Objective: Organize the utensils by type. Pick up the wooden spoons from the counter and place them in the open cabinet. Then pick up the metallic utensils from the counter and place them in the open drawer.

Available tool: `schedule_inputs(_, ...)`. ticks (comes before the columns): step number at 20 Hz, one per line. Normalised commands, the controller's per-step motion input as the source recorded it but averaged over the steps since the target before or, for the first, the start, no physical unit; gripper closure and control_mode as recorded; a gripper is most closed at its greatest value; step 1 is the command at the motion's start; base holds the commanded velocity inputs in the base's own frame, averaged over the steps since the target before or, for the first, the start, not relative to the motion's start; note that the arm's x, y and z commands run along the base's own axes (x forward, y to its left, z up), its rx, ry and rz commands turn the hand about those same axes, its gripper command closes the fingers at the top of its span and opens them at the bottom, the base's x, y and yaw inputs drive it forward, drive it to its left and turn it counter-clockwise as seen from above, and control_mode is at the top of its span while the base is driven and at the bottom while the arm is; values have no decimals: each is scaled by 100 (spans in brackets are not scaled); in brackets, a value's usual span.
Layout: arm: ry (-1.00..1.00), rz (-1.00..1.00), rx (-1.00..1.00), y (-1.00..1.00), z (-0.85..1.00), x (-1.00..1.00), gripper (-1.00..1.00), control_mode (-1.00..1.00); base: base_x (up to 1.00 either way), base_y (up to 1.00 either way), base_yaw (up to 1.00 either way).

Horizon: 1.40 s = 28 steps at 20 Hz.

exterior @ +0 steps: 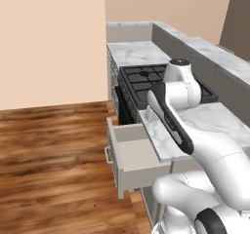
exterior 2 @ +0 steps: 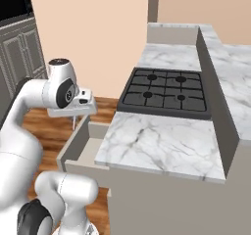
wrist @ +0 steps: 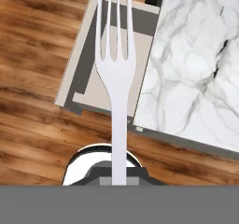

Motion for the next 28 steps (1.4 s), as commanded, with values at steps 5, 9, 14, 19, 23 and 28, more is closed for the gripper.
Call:
schedule_inputs(5, 4, 0, 2, 15, -42, 40, 100, -100, 0, 0, 0)
schedule_inputs(9, 8, 0, 0, 21, -43, 41, 100, -100, 0, 0, 0)
schedule_inputs(14, 7, -1, 0, 20, -37, 46, 100, -100, 0, 0, 0)
schedule_inputs(19, 1, -1, 0, 11, -35, 28, 100, -100, 0, 0, 0)
schedule_inputs(23, 2, -5, 3, 1, -29, 25, 100, -100, 0, 0, 0)
schedule_inputs(28, 0, -8, 5, 0, -27, 11, 100, -100, 0, 0, 0)
